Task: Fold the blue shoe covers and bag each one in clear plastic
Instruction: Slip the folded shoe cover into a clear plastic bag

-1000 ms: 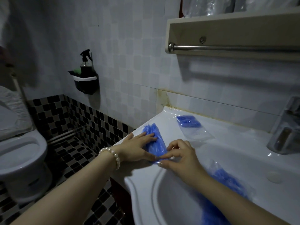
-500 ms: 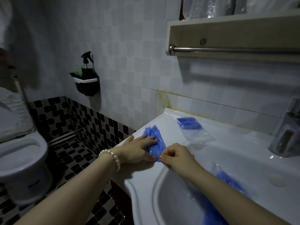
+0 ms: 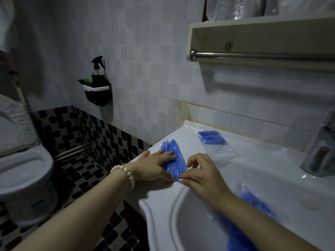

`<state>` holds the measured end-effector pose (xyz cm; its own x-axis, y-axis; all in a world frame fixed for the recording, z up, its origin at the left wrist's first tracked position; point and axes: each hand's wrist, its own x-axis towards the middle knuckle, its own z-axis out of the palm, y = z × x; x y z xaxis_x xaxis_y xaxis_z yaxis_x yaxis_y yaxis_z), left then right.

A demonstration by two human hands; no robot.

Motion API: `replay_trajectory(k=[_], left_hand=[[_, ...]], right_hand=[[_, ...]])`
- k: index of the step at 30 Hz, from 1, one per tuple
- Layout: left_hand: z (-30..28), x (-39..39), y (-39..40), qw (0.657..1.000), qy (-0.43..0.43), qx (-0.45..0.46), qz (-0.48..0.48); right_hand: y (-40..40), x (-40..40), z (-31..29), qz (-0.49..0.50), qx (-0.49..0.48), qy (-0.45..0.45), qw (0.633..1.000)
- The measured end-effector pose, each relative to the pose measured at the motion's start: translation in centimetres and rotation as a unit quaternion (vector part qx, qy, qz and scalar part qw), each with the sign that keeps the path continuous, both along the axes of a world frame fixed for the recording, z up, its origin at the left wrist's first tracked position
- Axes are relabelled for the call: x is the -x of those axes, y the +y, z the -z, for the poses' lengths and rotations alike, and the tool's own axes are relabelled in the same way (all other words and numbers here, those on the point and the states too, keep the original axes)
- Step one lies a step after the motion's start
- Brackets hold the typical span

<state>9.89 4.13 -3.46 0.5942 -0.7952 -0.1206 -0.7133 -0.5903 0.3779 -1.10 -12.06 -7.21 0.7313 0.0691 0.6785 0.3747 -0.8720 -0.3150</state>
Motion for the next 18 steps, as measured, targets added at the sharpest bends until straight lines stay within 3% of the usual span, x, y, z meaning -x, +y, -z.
replay_trajectory(k=[3, 6, 10, 14, 18], left_hand=[[0.0, -0.2, 0.0, 0.999, 0.029, 0.018, -0.002], [-0.1, -0.4, -0.2, 0.997, 0.067, 0.047, -0.011], [0.2, -0.4, -0.2, 0.999, 0.007, 0.03, -0.009], [0.3, -0.5, -0.2, 1.0, 0.0, 0.028, -0.008], [0.2, -0.3, -0.2, 0.998, 0.04, 0.052, -0.015]], right_hand=[[1.1, 0.0, -0.2, 0.054, -0.097, 0.06, 0.992], [1.8, -0.3, -1.0, 0.117, -0.183, 0.203, 0.955], [2.5, -1.0, -2.4, 0.205, -0.146, 0.301, 0.92], [3.3, -1.2, -2.6, 0.234, -0.081, 0.299, 0.921], [2.8, -1.5, -2.8, 0.239, -0.103, 0.303, 0.917]])
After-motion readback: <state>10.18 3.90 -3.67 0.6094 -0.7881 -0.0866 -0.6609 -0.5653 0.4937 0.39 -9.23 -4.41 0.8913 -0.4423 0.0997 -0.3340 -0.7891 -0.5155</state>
